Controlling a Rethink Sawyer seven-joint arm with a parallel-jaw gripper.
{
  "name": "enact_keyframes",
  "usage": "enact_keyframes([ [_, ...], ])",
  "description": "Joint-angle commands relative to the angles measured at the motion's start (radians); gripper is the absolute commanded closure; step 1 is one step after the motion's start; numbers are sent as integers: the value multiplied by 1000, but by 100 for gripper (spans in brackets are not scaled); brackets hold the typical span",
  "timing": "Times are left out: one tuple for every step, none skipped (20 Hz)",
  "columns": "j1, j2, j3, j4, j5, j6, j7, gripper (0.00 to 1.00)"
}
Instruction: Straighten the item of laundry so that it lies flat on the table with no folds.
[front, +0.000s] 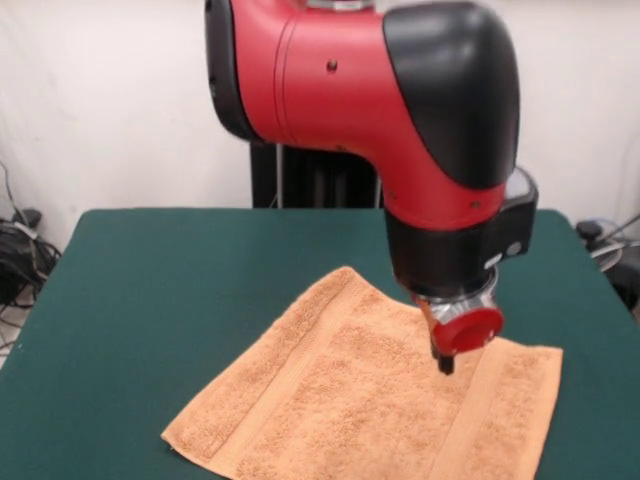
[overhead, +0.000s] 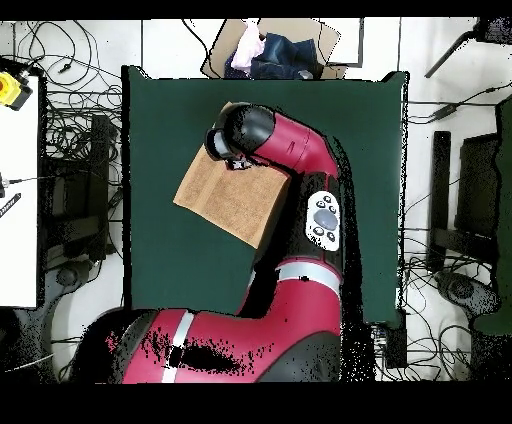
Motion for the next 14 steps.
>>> enact_keyframes([
  [24,174,15,25,-2,-116,189,100],
  [25,182,11,23,-3,-123,191,100],
  [28,193,8,17,-3,-131,193,100],
  [30,203,6,13,-3,-141,194,100],
  [30,212,5,11,-2,-151,193,100],
  [34,223,2,5,-1,-159,194,100],
  [37,234,0,-1,1,-166,195,100],
  [47,242,-4,-6,4,-169,203,100],
  [50,250,-9,-10,6,-172,203,100],
  [58,256,-10,-11,10,-175,205,100],
  [61,264,-11,-13,13,-177,205,100],
  [66,274,-9,-17,16,-182,205,100],
  [69,282,-8,-23,19,-180,204,100],
  [75,292,-12,-32,22,-177,207,100],
])
